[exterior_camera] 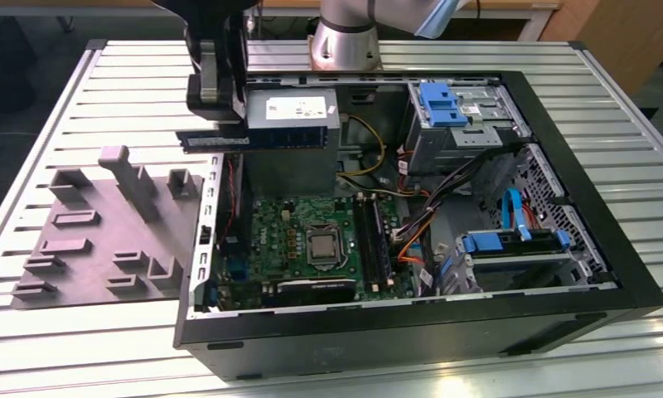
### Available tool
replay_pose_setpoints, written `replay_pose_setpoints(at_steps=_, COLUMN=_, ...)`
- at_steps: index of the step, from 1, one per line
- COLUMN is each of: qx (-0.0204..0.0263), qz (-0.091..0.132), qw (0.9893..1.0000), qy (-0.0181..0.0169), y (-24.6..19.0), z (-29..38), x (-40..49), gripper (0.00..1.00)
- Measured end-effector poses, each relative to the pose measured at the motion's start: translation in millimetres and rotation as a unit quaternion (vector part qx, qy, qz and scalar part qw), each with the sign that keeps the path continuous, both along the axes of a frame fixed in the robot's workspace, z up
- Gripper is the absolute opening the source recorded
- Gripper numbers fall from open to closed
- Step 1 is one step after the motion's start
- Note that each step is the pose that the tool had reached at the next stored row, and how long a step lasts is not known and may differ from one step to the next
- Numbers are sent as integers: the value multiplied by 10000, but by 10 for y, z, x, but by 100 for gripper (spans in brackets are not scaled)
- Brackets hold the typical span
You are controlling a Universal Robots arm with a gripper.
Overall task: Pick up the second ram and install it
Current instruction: 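Pick up the second ram and move it above second insertion slot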
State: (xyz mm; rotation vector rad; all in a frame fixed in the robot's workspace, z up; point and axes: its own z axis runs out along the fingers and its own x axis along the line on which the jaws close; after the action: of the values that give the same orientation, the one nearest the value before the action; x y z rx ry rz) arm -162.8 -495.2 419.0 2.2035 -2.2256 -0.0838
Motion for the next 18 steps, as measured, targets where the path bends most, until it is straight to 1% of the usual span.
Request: replay_pose_setpoints(at_steps=18, qx=0, qz=0, qw=10000, qy=0, y=0, z=-32, x=174, gripper=11)
